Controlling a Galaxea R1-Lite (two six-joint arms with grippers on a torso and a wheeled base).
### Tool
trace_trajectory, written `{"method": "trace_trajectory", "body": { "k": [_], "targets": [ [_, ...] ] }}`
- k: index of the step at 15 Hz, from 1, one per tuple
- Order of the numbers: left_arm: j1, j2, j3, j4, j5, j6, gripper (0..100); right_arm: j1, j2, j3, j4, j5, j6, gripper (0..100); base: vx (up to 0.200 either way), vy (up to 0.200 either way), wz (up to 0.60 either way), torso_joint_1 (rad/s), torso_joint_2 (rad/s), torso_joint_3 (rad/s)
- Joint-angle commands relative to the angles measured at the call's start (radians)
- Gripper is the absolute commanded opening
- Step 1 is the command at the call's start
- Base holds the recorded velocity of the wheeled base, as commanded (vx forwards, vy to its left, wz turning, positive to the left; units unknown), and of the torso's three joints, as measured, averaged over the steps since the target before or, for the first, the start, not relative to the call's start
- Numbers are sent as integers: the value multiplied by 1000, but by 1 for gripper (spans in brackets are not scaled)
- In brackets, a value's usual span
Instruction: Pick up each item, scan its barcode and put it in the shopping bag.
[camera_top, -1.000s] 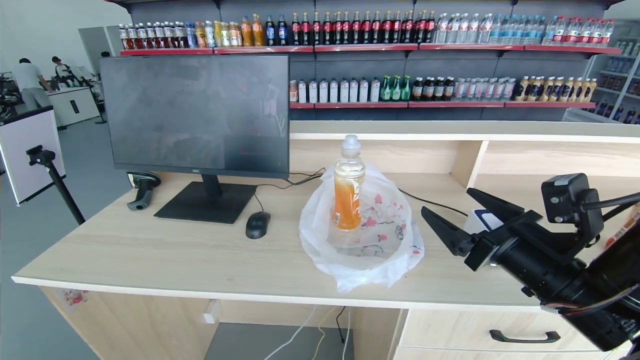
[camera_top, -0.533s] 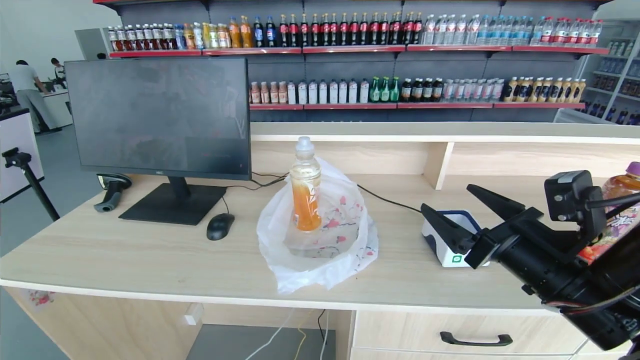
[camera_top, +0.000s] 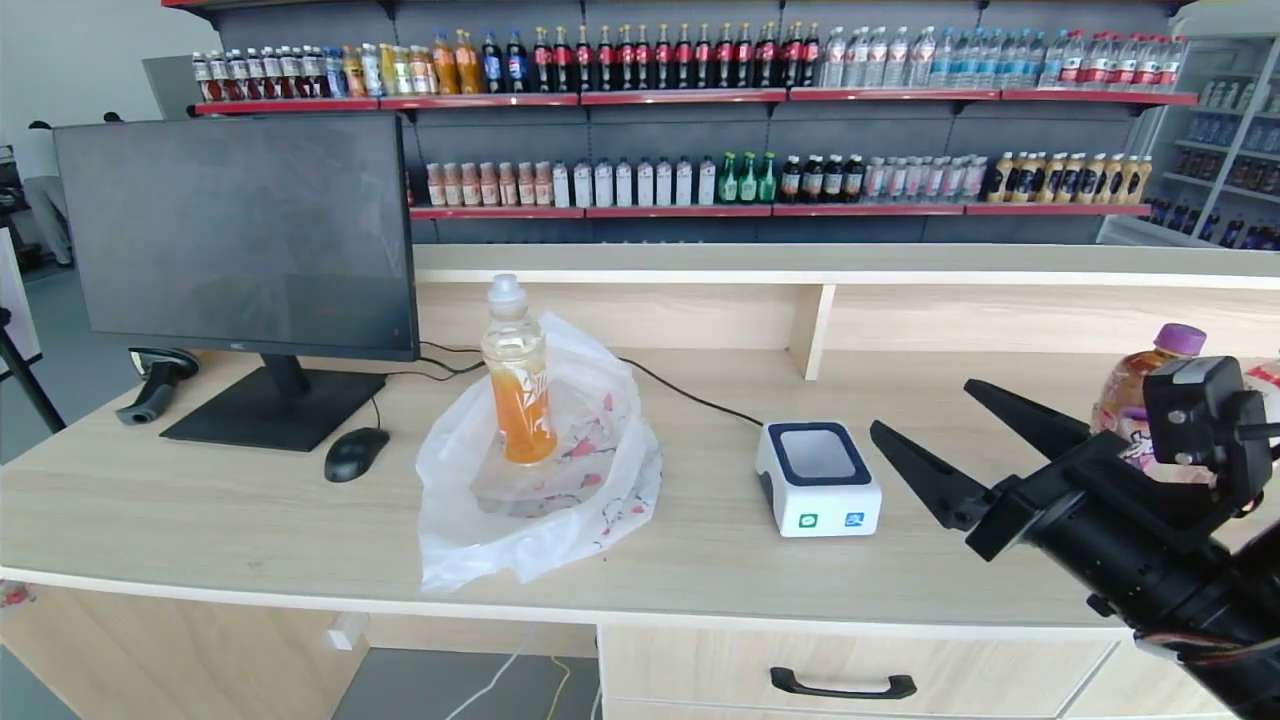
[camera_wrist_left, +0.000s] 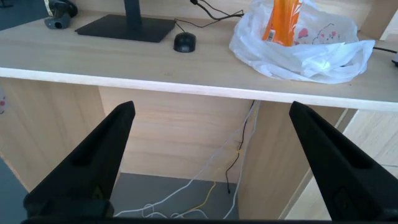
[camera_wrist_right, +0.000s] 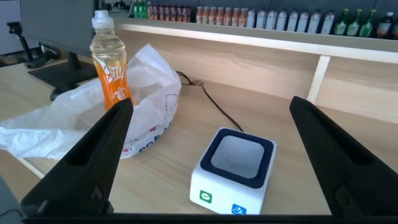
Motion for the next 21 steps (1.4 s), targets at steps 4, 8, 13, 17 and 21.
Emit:
{"method": "trace_trajectory", "body": {
  "k": [4, 8, 13, 17, 21],
  "targets": [
    [0, 0, 0, 1, 0, -1, 100, -2, -11, -6, -2, 1, -10, 100, 0, -200, 0, 1, 6, 4],
    [0, 0, -2, 1, 0, -1, 100, 21, -65, 23, -2, 1, -49, 100, 0, -200, 0, 0, 5, 2],
    [0, 0, 0, 0, 0, 0, 100, 13, -124, 109, -2, 1, -54, 100, 0, -200, 0, 3, 3, 1],
    [0, 0, -2, 0, 0, 0, 100, 49, -118, 192, -2, 1, -56, 100, 0, -150, 0, 2, 2, -1],
    [0, 0, 0, 0, 0, 0, 100, 55, -29, 189, -2, -36, -56, 100, 0, 0, 0, 0, 0, 0]
  ]
}}
